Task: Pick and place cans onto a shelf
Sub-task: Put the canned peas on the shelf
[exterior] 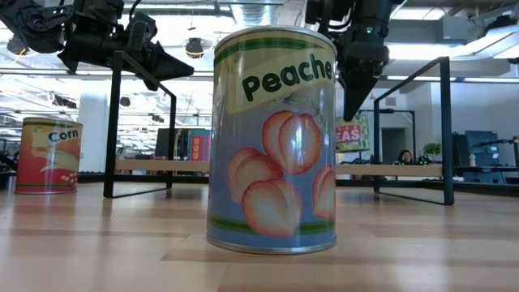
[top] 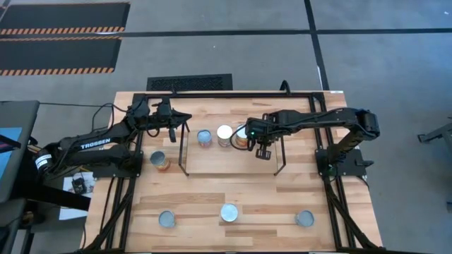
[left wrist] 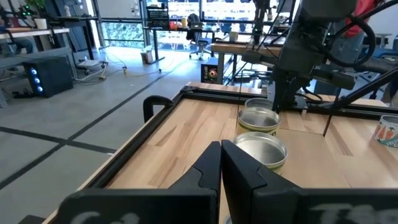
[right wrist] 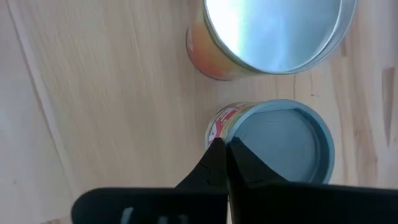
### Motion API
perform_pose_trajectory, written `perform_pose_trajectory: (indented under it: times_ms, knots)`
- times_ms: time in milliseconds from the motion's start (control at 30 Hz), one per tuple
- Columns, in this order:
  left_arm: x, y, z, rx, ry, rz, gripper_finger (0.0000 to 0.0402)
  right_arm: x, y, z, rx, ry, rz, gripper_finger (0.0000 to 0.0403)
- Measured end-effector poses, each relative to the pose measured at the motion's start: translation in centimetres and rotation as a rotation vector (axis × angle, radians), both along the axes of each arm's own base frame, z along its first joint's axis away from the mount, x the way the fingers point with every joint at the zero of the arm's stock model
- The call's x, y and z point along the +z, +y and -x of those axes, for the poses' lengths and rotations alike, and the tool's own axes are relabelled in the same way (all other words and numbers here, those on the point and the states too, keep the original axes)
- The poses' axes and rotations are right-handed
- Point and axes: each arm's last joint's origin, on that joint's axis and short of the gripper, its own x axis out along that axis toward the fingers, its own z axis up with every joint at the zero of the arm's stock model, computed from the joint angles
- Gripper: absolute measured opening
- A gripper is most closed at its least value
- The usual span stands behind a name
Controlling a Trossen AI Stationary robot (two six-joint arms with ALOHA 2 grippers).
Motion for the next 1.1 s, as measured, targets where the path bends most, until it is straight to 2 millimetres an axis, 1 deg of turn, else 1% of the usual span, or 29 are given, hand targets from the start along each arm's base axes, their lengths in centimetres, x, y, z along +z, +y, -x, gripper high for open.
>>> perform_pose_trajectory:
  times_ms: [133,400,567,667,800,933,1100]
  knots:
    - [0.0,0.0,0.0,0.000,0.000,0.000,0.0000,-0.2,0.0,-0.1,-0.017,0.002,-0.007,0.0004]
    - [0.0,0.0,0.0,0.000,-0.002,0.006,0.0000,-2.6,-0.3,-1.2,-0.044,0.090,-0.011,0.0006]
    - [0.0,0.0,0.0,-0.001,-0.002,0.008,0.0000,-2.7,-0.4,-1.3,-0.043,0.094,-0.012,0.0008]
    - [0.0,0.0,0.0,-0.001,-0.002,0.007,0.0000,-2.2,-0.3,-1.1,-0.051,0.075,-0.025,0.0015]
    - [0.0,0.0,0.0,-0.002,-0.005,0.006,0.0000,-1.7,-0.3,-0.9,-0.069,0.048,-0.027,0.0038]
    - [0.0,0.0,0.0,-0.002,-0.005,0.006,0.0000,-1.7,-0.3,-0.9,-0.070,0.048,-0.027,0.0064]
    - [0.0,0.0,0.0,-0.002,-0.002,0.008,0.0000,-1.7,-0.3,-0.9,-0.071,0.046,-0.024,0.0081]
